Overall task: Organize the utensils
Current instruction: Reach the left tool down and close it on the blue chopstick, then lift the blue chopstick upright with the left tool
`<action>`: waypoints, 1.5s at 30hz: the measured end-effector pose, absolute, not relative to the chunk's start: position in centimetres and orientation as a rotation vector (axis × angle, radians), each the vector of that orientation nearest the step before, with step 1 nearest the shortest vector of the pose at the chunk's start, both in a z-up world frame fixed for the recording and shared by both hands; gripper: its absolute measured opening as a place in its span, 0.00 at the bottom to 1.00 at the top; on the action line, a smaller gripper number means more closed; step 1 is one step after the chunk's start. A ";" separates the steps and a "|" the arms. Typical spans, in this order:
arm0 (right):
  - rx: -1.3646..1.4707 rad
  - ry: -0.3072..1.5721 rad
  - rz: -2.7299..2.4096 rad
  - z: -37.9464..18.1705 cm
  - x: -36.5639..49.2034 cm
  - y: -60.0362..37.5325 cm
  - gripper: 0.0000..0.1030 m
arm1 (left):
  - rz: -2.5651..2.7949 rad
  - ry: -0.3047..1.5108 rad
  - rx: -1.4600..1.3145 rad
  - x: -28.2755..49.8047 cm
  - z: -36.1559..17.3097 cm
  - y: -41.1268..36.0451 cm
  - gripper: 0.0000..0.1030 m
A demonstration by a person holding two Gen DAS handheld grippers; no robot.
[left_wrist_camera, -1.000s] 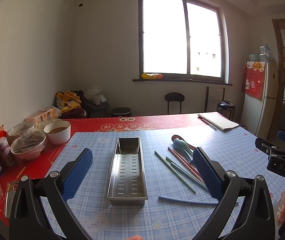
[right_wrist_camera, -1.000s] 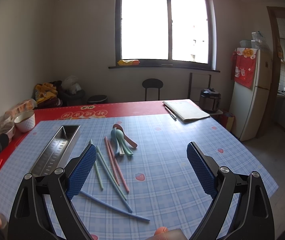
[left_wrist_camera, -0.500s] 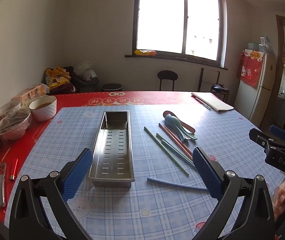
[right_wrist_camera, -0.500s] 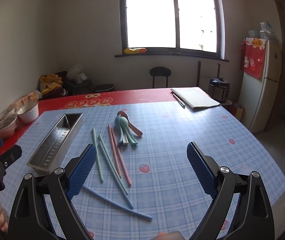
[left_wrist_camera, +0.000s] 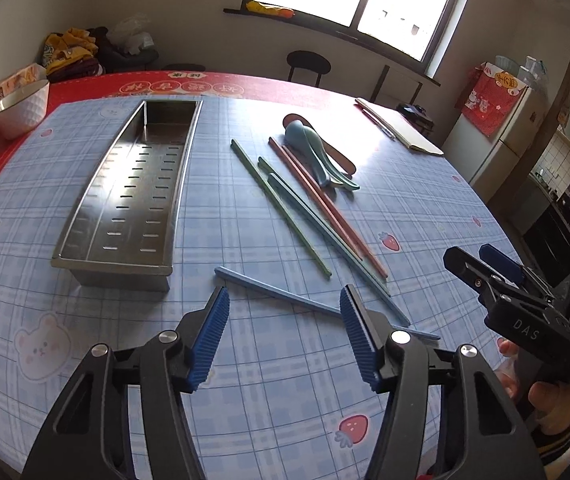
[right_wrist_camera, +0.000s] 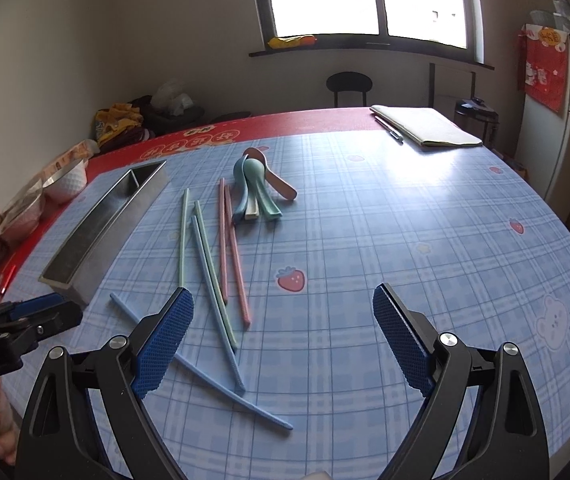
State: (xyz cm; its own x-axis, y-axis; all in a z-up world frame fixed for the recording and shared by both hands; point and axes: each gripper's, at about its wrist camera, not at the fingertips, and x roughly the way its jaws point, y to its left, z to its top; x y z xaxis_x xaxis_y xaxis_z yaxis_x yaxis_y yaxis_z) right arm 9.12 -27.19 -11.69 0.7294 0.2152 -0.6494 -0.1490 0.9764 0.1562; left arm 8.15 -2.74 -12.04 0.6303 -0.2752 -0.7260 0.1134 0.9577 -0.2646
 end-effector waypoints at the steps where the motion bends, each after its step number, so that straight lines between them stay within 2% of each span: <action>1: 0.101 0.733 0.205 -11.9 9.3 -27.3 0.86 | -0.235 0.889 -0.226 8.6 -12.5 -2.9 0.54; 6: 0.133 0.752 0.223 -12.9 10.0 -27.9 0.86 | -0.269 1.014 -0.337 10.3 -14.4 -3.3 0.34; 15: 0.169 0.762 0.239 -13.5 11.1 -28.8 0.86 | -0.263 1.124 -0.479 13.0 -16.6 -3.8 0.32; 22: 0.185 0.765 0.232 -13.7 11.6 -29.6 0.86 | -0.230 1.115 -0.462 14.3 -16.4 -4.2 0.32; 23: 0.189 0.766 0.230 -13.8 11.7 -29.8 0.86 | -0.221 1.108 -0.450 14.5 -16.4 -4.2 0.30; 24: 0.192 0.767 0.228 -13.8 11.8 -29.9 0.86 | -0.201 1.105 -0.425 14.8 -16.4 -4.4 0.17; 26: 0.199 0.766 0.224 -13.9 11.9 -30.1 0.86 | -0.184 1.095 -0.395 15.3 -16.6 -4.4 0.10; 39: 0.215 0.765 0.215 -14.1 12.2 -30.7 0.86 | -0.193 1.038 -0.244 17.8 -16.5 -5.5 0.08; 45: 0.226 0.760 0.214 -14.1 12.1 -30.8 0.86 | -0.215 1.025 -0.108 15.8 -16.3 -6.2 0.08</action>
State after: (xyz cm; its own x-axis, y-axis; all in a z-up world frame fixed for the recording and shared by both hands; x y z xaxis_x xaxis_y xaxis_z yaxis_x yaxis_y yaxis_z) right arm 12.14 -30.83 -14.13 0.7054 0.2720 -0.6545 -0.1099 0.9543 0.2781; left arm 15.79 -6.20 -16.33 0.5001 -0.2282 -0.8354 0.1273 0.9736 -0.1897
